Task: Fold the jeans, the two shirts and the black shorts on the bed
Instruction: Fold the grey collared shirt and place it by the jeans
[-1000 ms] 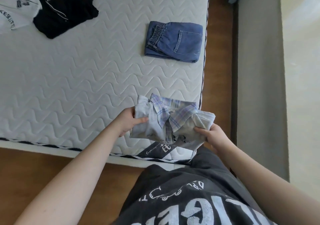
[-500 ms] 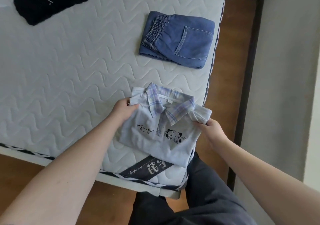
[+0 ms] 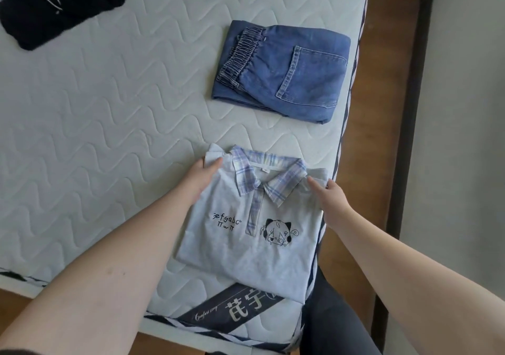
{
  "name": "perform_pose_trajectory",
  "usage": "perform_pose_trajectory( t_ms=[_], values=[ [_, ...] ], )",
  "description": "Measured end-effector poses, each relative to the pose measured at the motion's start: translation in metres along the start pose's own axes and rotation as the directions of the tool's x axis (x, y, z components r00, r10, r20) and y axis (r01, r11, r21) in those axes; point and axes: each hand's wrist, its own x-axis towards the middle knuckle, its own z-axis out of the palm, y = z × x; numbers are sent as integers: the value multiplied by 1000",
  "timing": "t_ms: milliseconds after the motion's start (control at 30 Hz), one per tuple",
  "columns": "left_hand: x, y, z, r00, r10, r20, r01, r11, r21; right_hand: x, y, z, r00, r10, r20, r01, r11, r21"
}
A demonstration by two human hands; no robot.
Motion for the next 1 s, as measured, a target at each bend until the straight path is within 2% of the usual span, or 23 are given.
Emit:
perform_pose_trajectory(
  t_ms=[100,167,300,367,467,567,667,733,800,900,1000],
  values=[
    [25,-7,-4,995,-93,-28,95,993,73,17,7,0,1000,-4,-29,2,999,-47],
    [38,-13,-9,995,-98,-9,98,989,106,22,13,-1,999,-11,-46,8,998,-68],
    [54,-6,-14,997,17,78,-22,998,64,25,13,-6,991,-120,-64,113,988,-108],
    [58,4,-16,991,81,110,-84,996,21,28,5,-8,988,-153,-17,153,988,-33],
    [70,14,-21,989,135,64,-135,991,-3,36,-14,-12,984,-172,36,169,982,80],
    [86,25,-19,987,158,-16,-159,987,-36,54,-34,-11,979,-200,29,198,977,78],
    [97,33,-14,992,112,-56,-117,989,-94,73,-51,-12,977,-213,-2,213,976,41],
    [102,25,-10,998,37,-53,-42,994,-96,81,-51,-18,989,-148,-25,147,988,-45],
    [94,12,-7,998,-33,-49,31,998,-52,77,-39,-23,997,-57,-60,39,966,-257],
    [74,-15,-7,994,-112,18,112,993,30,59,-11,-23,1000,0,-4,-2,856,-517],
    [54,-42,-4,992,-118,33,120,991,-64,35,20,-23,997,65,39,-24,760,-649]
  ],
)
